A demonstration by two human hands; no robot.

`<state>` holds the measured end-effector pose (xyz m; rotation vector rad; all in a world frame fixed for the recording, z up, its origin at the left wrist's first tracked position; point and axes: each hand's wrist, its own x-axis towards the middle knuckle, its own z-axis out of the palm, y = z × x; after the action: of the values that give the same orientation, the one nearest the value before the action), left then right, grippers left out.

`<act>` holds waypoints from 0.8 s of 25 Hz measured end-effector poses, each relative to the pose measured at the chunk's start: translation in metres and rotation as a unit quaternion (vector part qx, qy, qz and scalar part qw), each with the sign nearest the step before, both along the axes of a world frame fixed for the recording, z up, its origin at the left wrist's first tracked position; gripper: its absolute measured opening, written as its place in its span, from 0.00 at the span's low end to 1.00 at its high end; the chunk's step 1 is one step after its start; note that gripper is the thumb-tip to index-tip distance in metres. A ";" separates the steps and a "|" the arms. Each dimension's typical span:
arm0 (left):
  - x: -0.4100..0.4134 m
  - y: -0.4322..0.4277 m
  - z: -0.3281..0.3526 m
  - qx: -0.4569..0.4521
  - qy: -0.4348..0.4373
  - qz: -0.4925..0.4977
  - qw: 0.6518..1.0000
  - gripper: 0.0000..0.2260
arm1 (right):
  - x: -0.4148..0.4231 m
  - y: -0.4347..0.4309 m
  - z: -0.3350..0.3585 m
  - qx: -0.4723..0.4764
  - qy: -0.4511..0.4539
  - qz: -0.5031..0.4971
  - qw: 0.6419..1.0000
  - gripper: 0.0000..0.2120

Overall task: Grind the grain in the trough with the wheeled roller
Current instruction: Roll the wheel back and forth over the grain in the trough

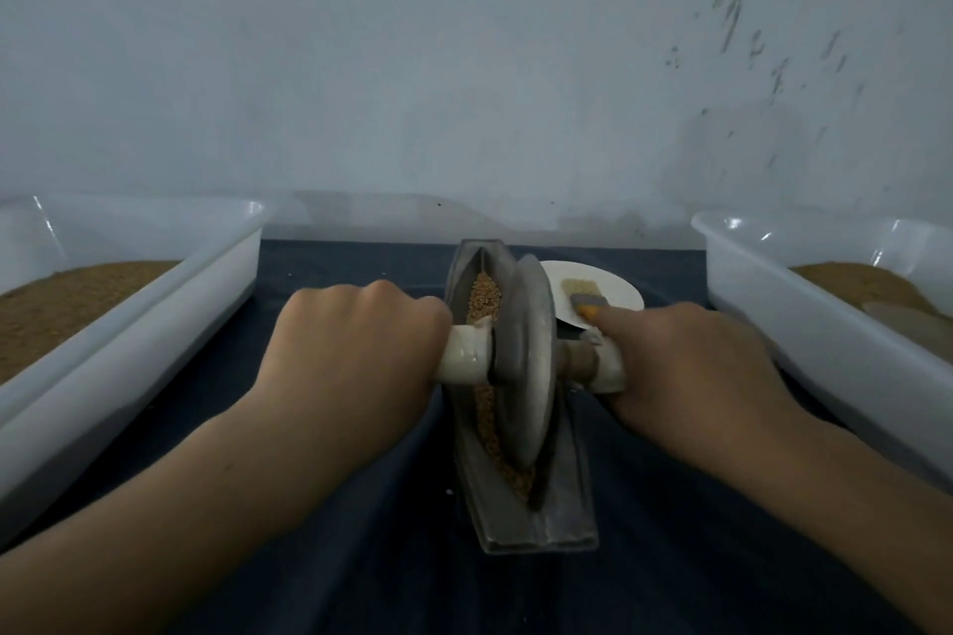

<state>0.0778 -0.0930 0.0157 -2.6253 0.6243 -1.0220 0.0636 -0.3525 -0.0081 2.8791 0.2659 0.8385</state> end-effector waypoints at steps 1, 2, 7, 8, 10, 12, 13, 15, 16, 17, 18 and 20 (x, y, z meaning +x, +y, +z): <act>-0.003 0.002 0.003 -0.011 0.010 -0.017 1.000 0.27 | -0.006 -0.002 0.003 -0.001 -0.004 0.004 1.000 0.17; -0.001 0.003 0.004 -0.008 0.017 -0.019 1.000 0.28 | -0.007 -0.002 0.006 -0.003 0.000 0.003 1.000 0.17; 0.055 -0.003 -0.022 -0.007 0.009 0.070 0.998 0.16 | 0.048 0.012 0.006 -0.044 -0.014 -0.037 0.998 0.09; 0.070 -0.006 -0.022 -0.025 0.009 0.077 0.997 0.13 | 0.066 0.013 0.006 -0.041 -0.018 -0.036 0.998 0.09; 0.092 -0.012 -0.018 -0.046 0.020 0.079 0.996 0.09 | 0.096 0.014 0.007 -0.019 -0.025 -0.026 0.999 0.08; 0.102 -0.016 -0.012 -0.050 0.026 0.076 0.995 0.05 | 0.110 0.014 0.004 0.004 -0.032 -0.023 0.999 0.06; 0.100 -0.017 -0.011 -0.044 0.023 0.078 0.996 0.05 | 0.109 0.014 0.002 0.009 -0.037 -0.024 0.999 0.07; 0.085 -0.014 -0.012 -0.037 0.015 0.074 0.996 0.07 | 0.091 0.012 -0.002 0.002 -0.043 -0.024 0.999 0.12; 0.074 -0.011 -0.014 -0.032 0.011 0.067 0.997 0.08 | 0.077 0.011 -0.004 -0.007 -0.042 -0.022 0.999 0.13; 0.060 -0.007 -0.016 -0.022 0.004 0.056 0.998 0.11 | 0.060 0.009 -0.004 -0.014 -0.038 -0.016 0.999 0.12; 0.044 -0.003 -0.017 -0.010 -0.004 0.039 0.999 0.14 | 0.042 0.006 -0.004 -0.018 -0.035 -0.007 0.999 0.11; 0.015 0.004 -0.012 0.002 -0.009 -0.009 1.000 0.22 | 0.010 0.001 0.001 -0.017 -0.036 0.016 0.999 0.09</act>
<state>0.0925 -0.0890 0.0041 -2.6081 0.6458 -1.0486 0.0733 -0.3511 -0.0073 2.8136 0.3153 0.9324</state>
